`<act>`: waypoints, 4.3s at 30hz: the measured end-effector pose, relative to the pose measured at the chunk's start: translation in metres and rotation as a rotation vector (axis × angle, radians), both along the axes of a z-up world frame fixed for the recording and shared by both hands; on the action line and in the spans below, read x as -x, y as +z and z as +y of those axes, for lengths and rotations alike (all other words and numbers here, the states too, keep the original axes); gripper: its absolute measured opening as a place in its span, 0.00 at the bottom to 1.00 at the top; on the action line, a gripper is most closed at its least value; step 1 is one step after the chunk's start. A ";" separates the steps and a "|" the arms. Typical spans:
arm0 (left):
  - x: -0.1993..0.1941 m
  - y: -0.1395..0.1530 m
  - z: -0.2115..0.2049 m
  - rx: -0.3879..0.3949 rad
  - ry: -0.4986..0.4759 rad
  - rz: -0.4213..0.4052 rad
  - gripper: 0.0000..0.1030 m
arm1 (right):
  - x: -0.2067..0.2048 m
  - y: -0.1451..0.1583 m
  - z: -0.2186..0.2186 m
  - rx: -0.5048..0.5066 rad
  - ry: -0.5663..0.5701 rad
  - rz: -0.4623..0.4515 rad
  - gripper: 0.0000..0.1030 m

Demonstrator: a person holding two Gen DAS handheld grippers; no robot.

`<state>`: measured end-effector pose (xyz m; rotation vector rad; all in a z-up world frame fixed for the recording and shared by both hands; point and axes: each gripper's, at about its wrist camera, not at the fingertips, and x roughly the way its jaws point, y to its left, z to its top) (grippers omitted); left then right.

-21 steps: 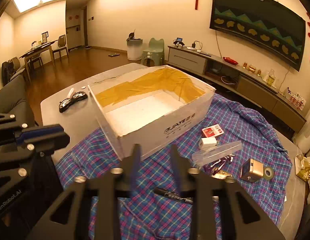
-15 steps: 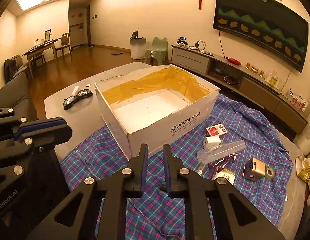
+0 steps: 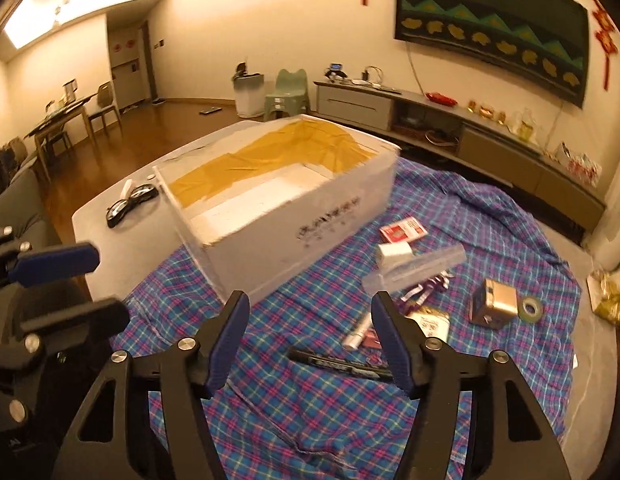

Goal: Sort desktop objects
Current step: 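Grasp the white lip-balm tube with the left tool while the right grasps the white card box, then carry the lip-balm tube and card box over the cardboard box with both tools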

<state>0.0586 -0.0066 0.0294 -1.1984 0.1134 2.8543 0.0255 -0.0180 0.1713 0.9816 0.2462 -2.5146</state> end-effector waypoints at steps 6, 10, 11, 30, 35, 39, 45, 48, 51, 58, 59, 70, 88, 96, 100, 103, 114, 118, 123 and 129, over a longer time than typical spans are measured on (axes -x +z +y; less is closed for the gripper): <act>0.017 -0.024 0.025 -0.022 -0.099 -0.055 0.46 | 0.023 -0.012 0.053 0.036 -0.126 -0.061 0.67; 0.031 -0.044 0.044 -0.010 -0.163 -0.084 0.46 | 0.036 -0.028 0.087 0.049 -0.204 -0.112 0.69; 0.037 -0.052 0.048 -0.009 -0.176 -0.098 0.46 | 0.039 -0.034 0.094 0.059 -0.212 -0.124 0.69; 0.144 -0.123 0.056 -0.178 -0.223 -0.255 0.46 | 0.105 -0.118 0.097 -0.078 -0.197 -0.263 0.76; 0.166 -0.131 0.066 -0.180 -0.230 -0.274 0.46 | 0.110 -0.131 0.100 -0.145 -0.181 -0.266 0.74; 0.184 -0.148 0.063 -0.170 -0.188 -0.315 0.43 | 0.109 -0.128 0.106 -0.160 -0.200 -0.285 0.54; 0.191 -0.154 0.055 -0.166 -0.231 -0.308 0.21 | 0.116 -0.133 0.095 -0.147 -0.192 -0.273 0.57; 0.192 -0.154 0.052 -0.164 -0.237 -0.315 0.20 | 0.117 -0.130 0.088 -0.149 -0.158 -0.293 0.52; 0.195 -0.155 0.050 -0.172 -0.231 -0.321 0.19 | 0.111 -0.122 0.083 -0.146 -0.149 -0.293 0.51; 0.176 -0.133 0.038 -0.191 -0.193 -0.325 0.19 | 0.109 -0.113 0.103 -0.070 -0.172 -0.343 0.51; 0.169 -0.127 0.037 -0.180 -0.192 -0.307 0.19 | 0.107 -0.107 0.107 -0.026 -0.182 -0.339 0.51; 0.102 -0.054 0.032 -0.095 -0.147 -0.186 0.19 | 0.058 -0.041 0.117 0.103 -0.207 -0.200 0.51; 0.141 0.018 -0.016 -0.163 -0.084 -0.049 0.19 | 0.040 0.027 0.071 0.171 -0.120 -0.006 0.51; 0.204 0.006 -0.048 -0.237 -0.065 -0.057 0.19 | 0.055 0.044 0.044 0.142 -0.096 0.035 0.51; 0.221 0.002 -0.061 -0.273 -0.070 -0.088 0.19 | 0.067 0.043 0.030 0.127 -0.071 0.030 0.51; 0.230 0.003 -0.066 -0.248 -0.071 -0.077 0.19 | 0.081 0.039 0.018 0.112 -0.055 0.018 0.51; 0.260 -0.012 -0.100 -0.248 0.014 -0.138 0.19 | 0.124 0.036 -0.022 0.052 0.014 -0.041 0.51; 0.270 -0.016 -0.103 -0.254 0.032 -0.150 0.19 | 0.139 0.040 -0.029 0.039 0.033 -0.064 0.51; 0.284 -0.021 -0.109 -0.281 0.060 -0.168 0.19 | 0.157 0.046 -0.043 0.003 0.055 -0.082 0.51; 0.300 -0.029 -0.119 -0.327 0.094 -0.200 0.19 | 0.183 0.047 -0.062 -0.044 0.080 -0.117 0.51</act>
